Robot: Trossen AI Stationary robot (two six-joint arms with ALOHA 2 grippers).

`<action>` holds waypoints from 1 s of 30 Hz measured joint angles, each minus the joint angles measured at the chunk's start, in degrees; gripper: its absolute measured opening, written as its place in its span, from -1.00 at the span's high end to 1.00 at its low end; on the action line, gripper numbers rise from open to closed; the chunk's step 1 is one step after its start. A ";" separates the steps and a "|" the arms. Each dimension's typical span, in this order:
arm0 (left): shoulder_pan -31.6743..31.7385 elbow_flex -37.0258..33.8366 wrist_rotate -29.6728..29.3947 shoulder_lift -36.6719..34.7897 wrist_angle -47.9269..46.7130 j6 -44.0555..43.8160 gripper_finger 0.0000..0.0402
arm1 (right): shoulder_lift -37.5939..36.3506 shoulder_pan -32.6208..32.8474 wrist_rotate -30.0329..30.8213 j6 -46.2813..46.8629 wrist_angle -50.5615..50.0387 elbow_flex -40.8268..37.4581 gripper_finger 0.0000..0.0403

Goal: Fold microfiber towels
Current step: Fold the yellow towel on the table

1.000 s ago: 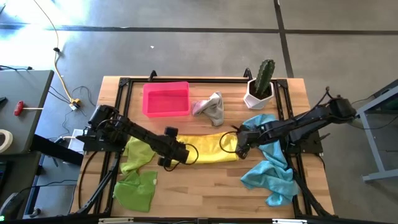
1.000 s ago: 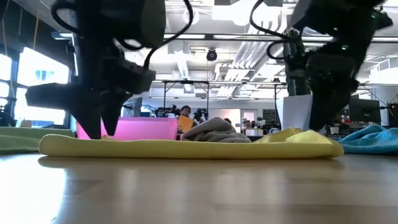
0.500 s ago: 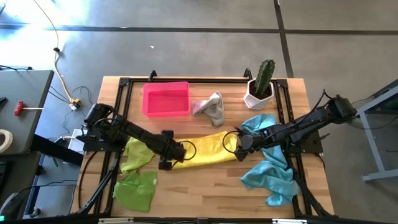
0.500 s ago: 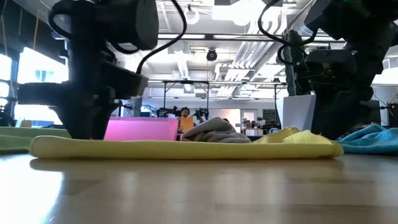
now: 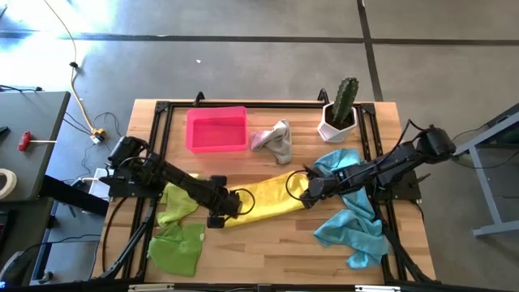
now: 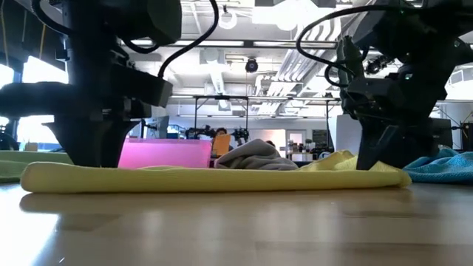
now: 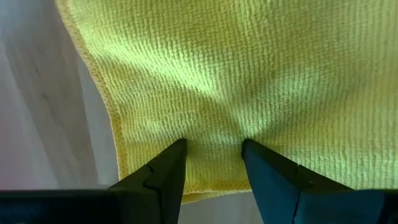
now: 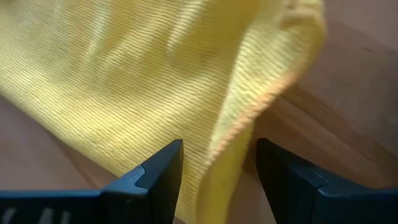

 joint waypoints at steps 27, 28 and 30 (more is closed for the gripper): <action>0.04 -0.25 -2.12 -3.91 1.33 -4.60 0.22 | -1.40 -0.50 -0.08 -6.09 -7.16 0.49 0.99; 0.07 -0.17 -2.13 -4.67 1.45 -4.62 0.22 | -1.83 -0.69 -0.24 -6.62 -7.87 0.53 0.99; 0.06 -0.22 -2.14 -6.03 1.32 -4.64 0.22 | -2.80 -1.26 -0.60 -7.64 -11.01 1.37 0.99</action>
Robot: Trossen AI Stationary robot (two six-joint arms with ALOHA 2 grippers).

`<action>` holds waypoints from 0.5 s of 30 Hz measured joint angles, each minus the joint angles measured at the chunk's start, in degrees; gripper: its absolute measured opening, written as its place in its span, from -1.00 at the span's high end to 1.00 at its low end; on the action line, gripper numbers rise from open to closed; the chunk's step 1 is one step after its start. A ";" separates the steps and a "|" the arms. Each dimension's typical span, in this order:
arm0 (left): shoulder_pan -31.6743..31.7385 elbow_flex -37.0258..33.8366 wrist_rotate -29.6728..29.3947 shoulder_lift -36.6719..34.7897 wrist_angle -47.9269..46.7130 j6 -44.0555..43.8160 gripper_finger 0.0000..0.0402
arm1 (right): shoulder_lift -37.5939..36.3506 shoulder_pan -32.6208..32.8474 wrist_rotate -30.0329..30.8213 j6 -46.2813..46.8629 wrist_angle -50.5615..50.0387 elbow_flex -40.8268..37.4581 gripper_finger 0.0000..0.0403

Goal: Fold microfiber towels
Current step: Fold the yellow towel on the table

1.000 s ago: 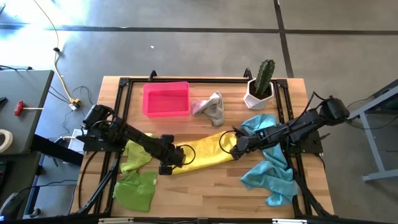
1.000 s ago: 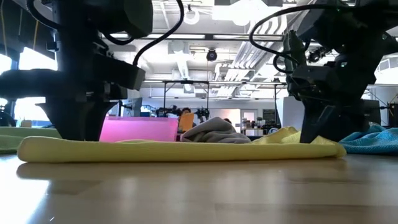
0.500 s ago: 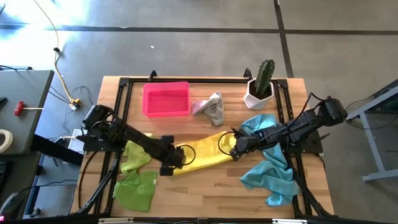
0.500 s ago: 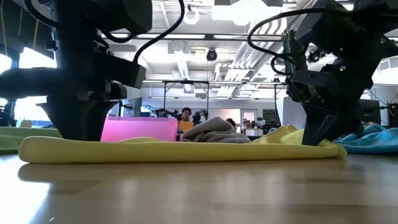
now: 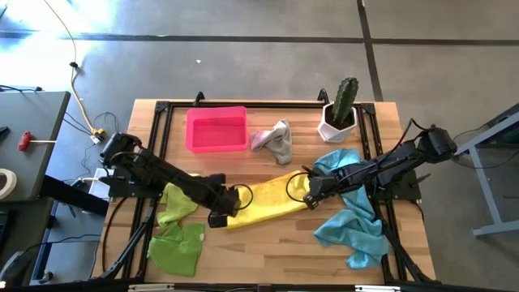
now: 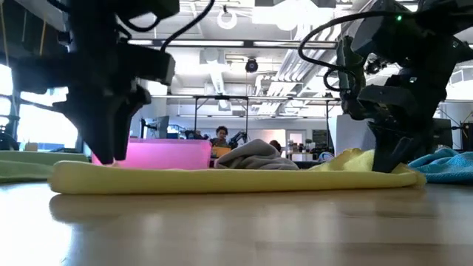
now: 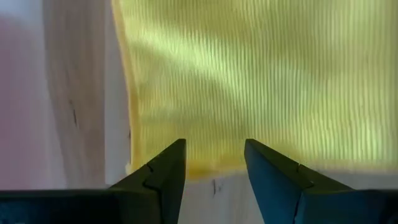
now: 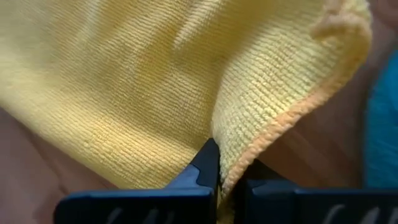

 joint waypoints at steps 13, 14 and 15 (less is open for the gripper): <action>-0.06 0.11 -0.37 -7.93 0.24 -1.28 0.22 | -1.12 -1.54 4.34 -2.70 -41.57 22.24 1.00; -0.08 0.11 -0.37 -8.36 0.23 -1.28 0.22 | -0.72 -1.54 4.38 -2.43 -43.67 23.85 1.00; -0.20 0.11 -0.41 -8.66 0.23 -1.28 0.22 | -0.23 -1.54 4.40 -2.37 -45.40 25.63 1.00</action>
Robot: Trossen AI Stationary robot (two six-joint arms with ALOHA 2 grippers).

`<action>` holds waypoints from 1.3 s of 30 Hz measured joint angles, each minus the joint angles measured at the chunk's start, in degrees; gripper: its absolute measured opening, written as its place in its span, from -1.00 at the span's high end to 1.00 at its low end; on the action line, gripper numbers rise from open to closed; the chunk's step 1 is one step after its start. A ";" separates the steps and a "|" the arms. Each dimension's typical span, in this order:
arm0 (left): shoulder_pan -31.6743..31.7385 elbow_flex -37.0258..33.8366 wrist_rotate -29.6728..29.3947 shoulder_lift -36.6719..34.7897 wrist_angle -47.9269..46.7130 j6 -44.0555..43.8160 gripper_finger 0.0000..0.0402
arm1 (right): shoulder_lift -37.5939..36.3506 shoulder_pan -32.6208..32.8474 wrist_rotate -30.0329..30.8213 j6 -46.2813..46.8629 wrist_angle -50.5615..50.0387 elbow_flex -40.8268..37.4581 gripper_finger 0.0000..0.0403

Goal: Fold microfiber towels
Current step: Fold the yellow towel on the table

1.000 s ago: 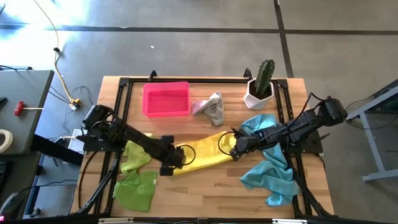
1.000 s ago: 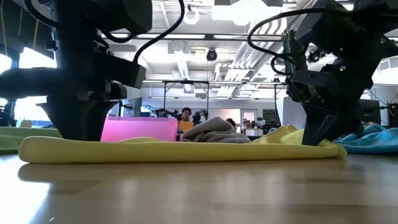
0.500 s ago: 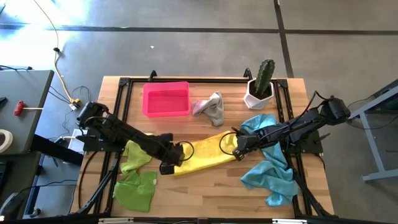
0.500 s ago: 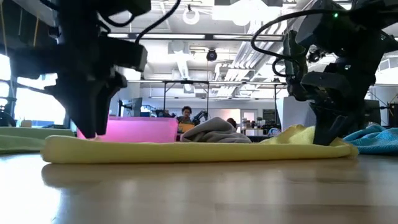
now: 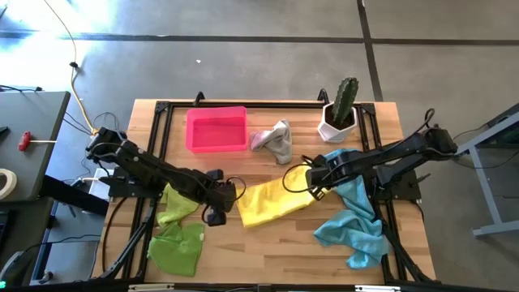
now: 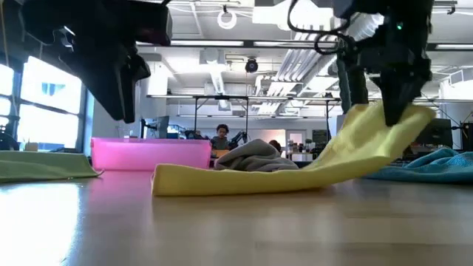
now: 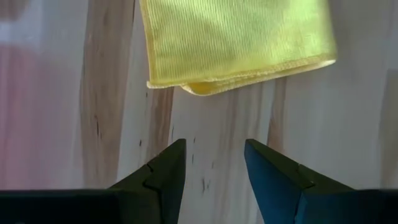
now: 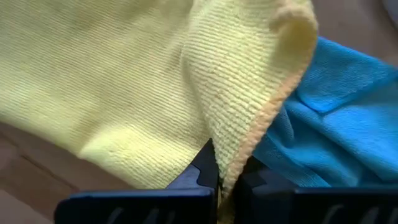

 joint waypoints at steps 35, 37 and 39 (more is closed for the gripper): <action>-22.03 -2.30 -20.53 0.21 -0.04 -11.10 0.22 | 39.83 0.02 -7.23 -14.47 -7.68 52.60 1.00; -22.59 -2.32 -21.83 0.21 0.00 -11.52 0.22 | 40.49 0.02 -7.73 -15.02 -5.77 52.60 1.00; -22.93 -2.32 -22.70 0.21 0.09 -11.52 0.22 | 41.11 0.02 -7.96 -15.27 -3.57 52.60 1.00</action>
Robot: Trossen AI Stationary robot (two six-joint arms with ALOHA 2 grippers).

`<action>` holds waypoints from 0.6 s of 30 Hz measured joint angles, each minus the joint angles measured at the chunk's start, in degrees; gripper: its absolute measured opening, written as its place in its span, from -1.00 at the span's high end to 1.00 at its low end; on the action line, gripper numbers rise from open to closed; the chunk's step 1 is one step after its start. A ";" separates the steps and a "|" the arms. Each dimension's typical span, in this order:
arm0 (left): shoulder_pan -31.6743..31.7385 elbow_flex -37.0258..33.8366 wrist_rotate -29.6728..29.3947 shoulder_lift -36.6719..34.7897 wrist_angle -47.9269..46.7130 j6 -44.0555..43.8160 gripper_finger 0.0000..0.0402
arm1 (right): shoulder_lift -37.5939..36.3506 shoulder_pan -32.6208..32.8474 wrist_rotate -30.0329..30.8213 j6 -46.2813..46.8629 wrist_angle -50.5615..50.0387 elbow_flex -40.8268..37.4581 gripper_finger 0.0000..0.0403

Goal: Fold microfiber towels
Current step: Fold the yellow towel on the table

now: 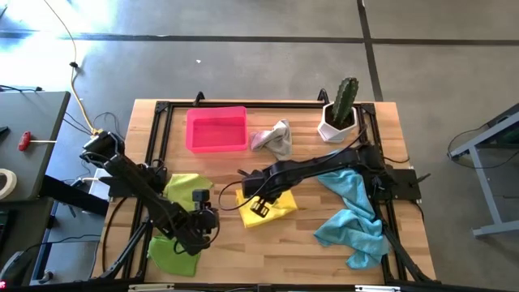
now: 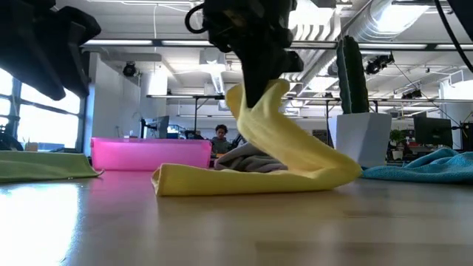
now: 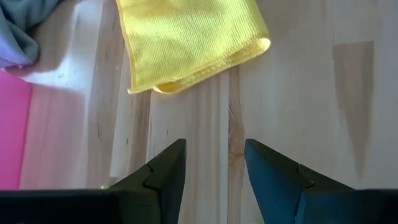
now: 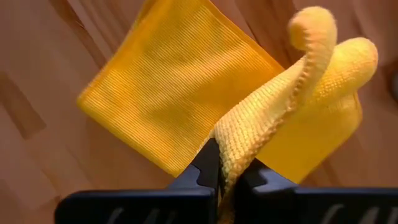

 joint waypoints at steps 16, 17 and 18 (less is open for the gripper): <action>-0.07 0.00 -1.24 0.00 -0.13 1.07 0.22 | 3.05 1.25 -2.16 -3.19 10.42 -0.22 1.00; -0.07 0.00 -1.25 0.00 -0.13 1.07 0.22 | 3.27 1.22 -2.23 -3.22 11.12 -0.49 1.00; -0.07 -0.02 -1.26 0.00 -0.11 1.07 0.22 | 3.47 1.20 -2.27 -3.63 11.26 -0.83 1.00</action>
